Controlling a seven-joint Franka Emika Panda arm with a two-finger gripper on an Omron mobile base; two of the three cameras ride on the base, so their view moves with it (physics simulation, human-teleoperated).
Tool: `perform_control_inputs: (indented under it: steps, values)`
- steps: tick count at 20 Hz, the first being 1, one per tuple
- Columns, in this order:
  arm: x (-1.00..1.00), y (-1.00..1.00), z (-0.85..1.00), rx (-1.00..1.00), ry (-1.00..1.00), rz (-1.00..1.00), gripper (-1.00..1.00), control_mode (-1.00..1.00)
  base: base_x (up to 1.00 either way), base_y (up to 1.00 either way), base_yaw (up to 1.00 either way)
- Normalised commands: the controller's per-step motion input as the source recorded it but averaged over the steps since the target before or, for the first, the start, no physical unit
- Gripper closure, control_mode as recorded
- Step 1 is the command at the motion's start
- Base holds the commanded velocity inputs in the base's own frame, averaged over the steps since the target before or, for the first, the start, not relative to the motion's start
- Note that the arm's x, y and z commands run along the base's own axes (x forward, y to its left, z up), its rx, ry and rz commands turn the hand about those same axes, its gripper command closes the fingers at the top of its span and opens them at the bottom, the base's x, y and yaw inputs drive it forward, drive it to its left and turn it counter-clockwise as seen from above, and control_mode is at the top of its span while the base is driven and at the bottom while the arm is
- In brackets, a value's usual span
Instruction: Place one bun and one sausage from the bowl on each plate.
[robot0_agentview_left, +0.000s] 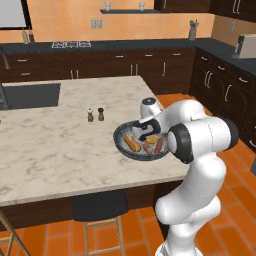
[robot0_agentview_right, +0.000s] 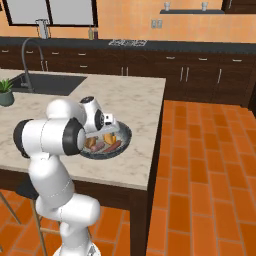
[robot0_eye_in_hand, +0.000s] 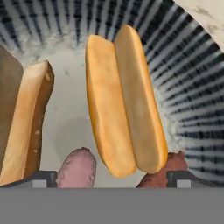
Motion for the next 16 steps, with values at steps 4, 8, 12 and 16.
perform_control_inputs:
  steps: [4,8,12,16]
  values:
    - [0.31,-0.03,-0.15,-0.02,0.00,0.00,-1.00,-1.00,0.00,0.00,0.00]
    - [0.32,0.00,-0.27,-0.07,0.00,0.00,-1.00,-1.00,0.00,0.00,0.00]
    - [0.19,-0.01,-0.18,-0.05,0.00,0.00,-1.00,-1.00,0.00,0.00,0.00]
    - [0.10,-0.07,-0.27,-0.05,0.00,0.00,1.00,-1.00,0.00,0.00,0.00]
